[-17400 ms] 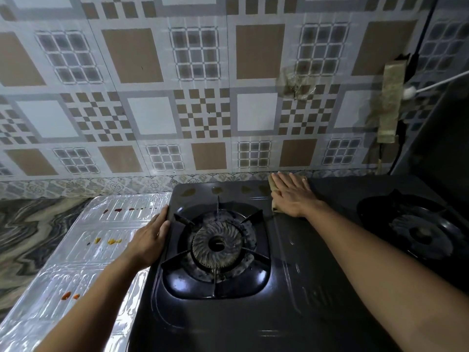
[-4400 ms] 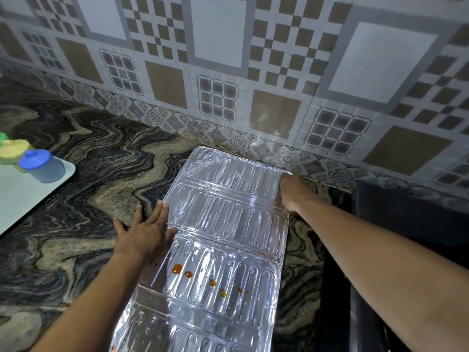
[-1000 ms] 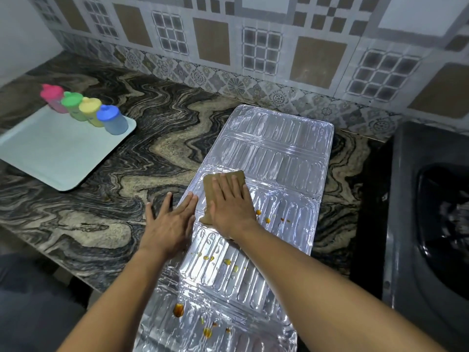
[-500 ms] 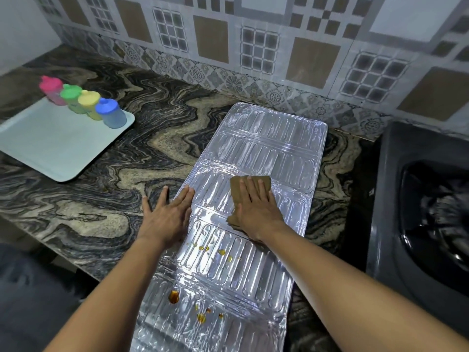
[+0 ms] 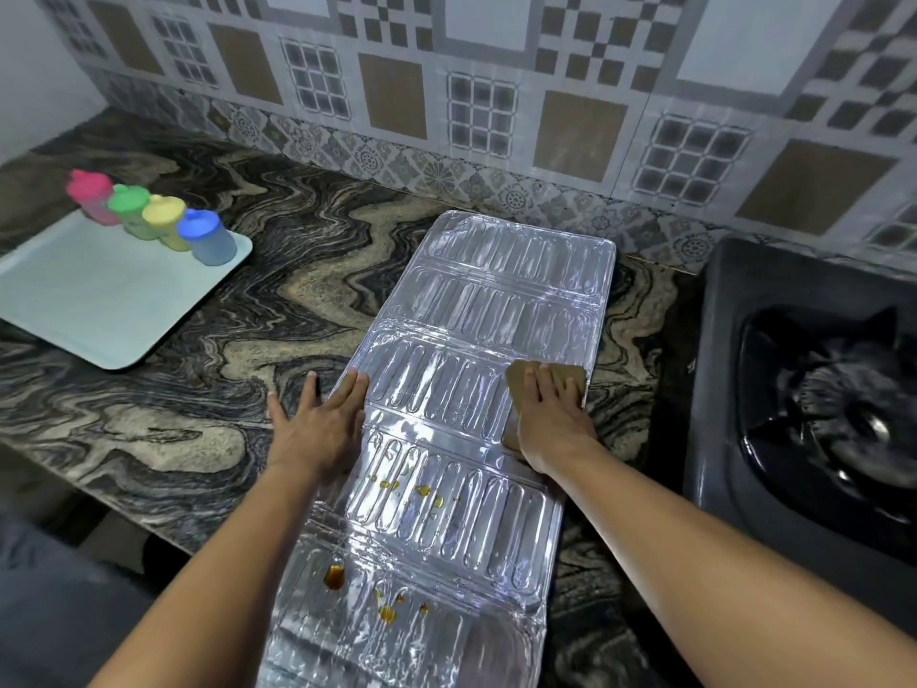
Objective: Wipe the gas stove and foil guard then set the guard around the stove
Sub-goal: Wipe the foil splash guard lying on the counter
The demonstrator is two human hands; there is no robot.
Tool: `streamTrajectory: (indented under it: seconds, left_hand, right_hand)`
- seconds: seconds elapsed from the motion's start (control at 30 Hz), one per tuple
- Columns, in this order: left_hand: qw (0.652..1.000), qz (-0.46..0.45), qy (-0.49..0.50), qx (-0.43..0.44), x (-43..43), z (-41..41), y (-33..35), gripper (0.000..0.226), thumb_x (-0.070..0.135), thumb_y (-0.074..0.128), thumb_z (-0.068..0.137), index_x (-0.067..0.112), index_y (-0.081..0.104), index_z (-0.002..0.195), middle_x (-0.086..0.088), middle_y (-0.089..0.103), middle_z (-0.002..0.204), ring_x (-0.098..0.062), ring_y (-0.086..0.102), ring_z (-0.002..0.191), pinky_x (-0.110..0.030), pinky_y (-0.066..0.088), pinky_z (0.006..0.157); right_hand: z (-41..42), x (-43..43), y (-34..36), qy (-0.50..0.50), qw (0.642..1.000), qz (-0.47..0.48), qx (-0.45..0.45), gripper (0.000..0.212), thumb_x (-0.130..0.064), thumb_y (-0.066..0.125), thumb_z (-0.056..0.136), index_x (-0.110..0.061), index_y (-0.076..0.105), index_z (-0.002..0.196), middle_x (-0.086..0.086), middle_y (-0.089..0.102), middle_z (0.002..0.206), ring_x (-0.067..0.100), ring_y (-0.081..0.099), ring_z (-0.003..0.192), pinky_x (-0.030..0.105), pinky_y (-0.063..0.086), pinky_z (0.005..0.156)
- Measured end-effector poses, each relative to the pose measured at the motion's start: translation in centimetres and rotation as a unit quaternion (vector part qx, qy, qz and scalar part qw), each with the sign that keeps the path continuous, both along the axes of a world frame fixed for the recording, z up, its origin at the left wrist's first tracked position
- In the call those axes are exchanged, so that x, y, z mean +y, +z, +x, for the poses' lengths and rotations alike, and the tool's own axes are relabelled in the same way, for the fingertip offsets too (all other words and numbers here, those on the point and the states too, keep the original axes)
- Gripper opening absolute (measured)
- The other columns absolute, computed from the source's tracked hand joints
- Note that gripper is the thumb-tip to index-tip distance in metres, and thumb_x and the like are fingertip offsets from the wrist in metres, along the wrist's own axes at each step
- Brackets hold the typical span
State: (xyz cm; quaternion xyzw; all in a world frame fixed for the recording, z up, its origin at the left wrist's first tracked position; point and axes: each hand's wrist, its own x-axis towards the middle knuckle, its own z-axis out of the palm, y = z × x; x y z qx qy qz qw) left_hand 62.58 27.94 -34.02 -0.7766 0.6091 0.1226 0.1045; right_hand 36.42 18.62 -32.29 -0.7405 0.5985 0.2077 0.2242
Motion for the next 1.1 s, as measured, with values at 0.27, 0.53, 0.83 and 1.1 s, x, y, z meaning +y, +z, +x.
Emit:
streamTrajectory:
  seconds: [0.27, 0.53, 0.83, 1.1]
  left_hand:
    - [1.0, 0.004, 0.011, 0.003, 0.0, -0.4, 0.5, 0.056, 0.047, 0.008, 0.101, 0.038, -0.012, 0.153, 0.02, -0.007, 0.161, -0.032, -0.007, 0.15, -0.074, -0.005, 0.108]
    - [1.0, -0.009, 0.017, 0.011, 0.3, -0.8, 0.7, 0.057, 0.047, 0.013, 0.102, 0.036, -0.008, 0.154, 0.018, -0.004, 0.161, -0.03, -0.005, 0.15, -0.072, -0.003, 0.109]
    - [0.999, -0.026, 0.021, 0.032, -0.2, 0.6, 0.5, 0.059, 0.056, 0.024, 0.099, 0.042, 0.004, 0.153, 0.02, 0.012, 0.161, -0.027, 0.002, 0.151, -0.071, 0.001, 0.111]
    - [0.998, -0.047, 0.024, 0.045, 0.2, 0.6, 0.3, 0.059, 0.056, 0.024, 0.099, 0.041, 0.006, 0.153, 0.018, 0.014, 0.161, -0.028, 0.004, 0.151, -0.073, 0.003, 0.112]
  right_hand:
    - [-0.9, -1.3, 0.9, 0.059, 0.99, -0.116, 0.051, 0.071, 0.001, 0.067, 0.082, -0.01, 0.037, 0.146, 0.011, 0.042, 0.147, 0.036, 0.034, 0.139, 0.049, 0.031, 0.115]
    - [-0.4, -4.1, 4.9, -0.088, 0.981, -0.131, -0.117, 0.029, 0.0, 0.057, 0.094, -0.008, 0.063, 0.121, 0.012, 0.059, 0.126, 0.033, 0.06, 0.114, 0.034, 0.051, 0.088]
    - [9.3, -4.6, 6.7, 0.076, 0.945, -0.081, -0.309, 0.046, -0.003, 0.063, 0.089, -0.012, 0.06, 0.134, 0.015, 0.059, 0.128, 0.029, 0.065, 0.105, 0.034, 0.057, 0.084]
    - [12.8, -1.2, 1.7, 0.197, 0.916, -0.232, -0.263, 0.017, -0.034, 0.054, 0.082, -0.02, 0.057, 0.09, -0.007, 0.07, 0.08, 0.012, 0.062, 0.081, 0.045, 0.047, 0.088]
